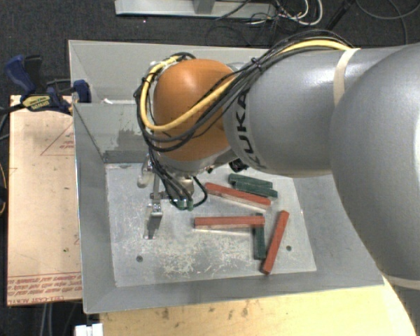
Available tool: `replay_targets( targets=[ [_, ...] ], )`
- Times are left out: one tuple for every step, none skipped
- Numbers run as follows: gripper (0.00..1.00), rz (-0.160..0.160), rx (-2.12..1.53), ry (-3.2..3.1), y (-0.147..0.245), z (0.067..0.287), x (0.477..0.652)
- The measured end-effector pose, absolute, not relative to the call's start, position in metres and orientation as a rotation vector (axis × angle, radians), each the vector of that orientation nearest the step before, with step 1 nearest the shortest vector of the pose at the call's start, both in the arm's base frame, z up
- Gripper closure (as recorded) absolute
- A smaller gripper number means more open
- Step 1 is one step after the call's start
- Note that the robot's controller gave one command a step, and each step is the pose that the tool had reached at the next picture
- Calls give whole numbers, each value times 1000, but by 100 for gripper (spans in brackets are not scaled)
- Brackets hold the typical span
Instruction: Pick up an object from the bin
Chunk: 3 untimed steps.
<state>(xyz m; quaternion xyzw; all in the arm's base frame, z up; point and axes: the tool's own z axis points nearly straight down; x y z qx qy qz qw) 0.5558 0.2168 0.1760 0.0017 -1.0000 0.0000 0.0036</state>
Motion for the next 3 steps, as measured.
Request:
replay_targets(
  targets=[
    [0, -2, 1, -3142, 216, 180, 558],
    [0, -4, 112, -3141, 195, 190, 608],
    [0, -1, 130, -3143, 172, 190, 613]
  ],
)
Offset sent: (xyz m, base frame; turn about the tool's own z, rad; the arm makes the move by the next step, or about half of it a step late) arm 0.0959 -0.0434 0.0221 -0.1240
